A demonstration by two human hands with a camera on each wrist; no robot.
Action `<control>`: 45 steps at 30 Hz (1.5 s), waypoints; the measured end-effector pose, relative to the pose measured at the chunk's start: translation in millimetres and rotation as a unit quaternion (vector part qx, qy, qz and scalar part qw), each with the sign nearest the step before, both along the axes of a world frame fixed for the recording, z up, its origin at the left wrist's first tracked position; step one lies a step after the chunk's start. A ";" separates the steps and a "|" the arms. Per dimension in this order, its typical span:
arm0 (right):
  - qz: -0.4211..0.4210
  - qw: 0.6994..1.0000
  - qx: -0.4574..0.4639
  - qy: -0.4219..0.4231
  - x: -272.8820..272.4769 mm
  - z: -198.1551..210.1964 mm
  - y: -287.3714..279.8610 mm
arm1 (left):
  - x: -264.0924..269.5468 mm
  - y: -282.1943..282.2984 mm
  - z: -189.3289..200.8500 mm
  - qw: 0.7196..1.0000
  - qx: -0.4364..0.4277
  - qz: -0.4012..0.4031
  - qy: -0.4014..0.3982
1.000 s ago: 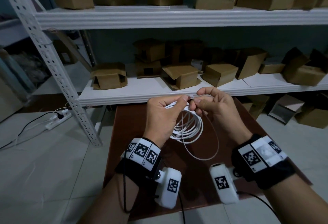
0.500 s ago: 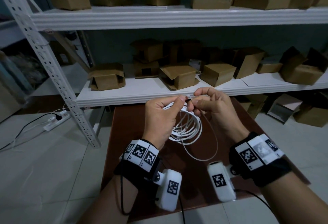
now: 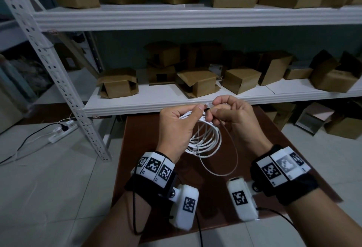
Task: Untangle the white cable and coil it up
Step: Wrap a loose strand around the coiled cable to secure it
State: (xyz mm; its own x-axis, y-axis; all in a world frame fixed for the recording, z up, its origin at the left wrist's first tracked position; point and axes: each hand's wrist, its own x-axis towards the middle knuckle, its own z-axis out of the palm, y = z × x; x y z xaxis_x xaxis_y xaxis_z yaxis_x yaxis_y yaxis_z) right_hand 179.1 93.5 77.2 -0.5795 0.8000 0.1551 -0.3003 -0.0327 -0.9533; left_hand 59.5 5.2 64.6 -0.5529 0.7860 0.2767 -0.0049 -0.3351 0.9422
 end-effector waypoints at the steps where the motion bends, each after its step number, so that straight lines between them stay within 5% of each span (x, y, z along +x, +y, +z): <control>1: 0.000 1.000 -0.001 -0.001 -0.1 -0.6 0.0 | -0.7 0.8 -1.3 1.000 0.002 -0.003 -0.001; 18: 0.002 1.000 -0.010 -0.009 3.2 -9.5 0.0 | -15.1 5.6 -17.4 0.995 0.003 -0.043 0.094; 31: -0.021 0.998 0.042 -0.033 1.9 -5.8 3.3 | -13.6 12.7 -21.3 1.000 0.008 -0.019 -0.010; 45: -0.050 0.998 0.006 0.030 8.7 5.0 -2.5 | -22.8 24.2 -26.2 0.998 -0.017 -0.002 -0.063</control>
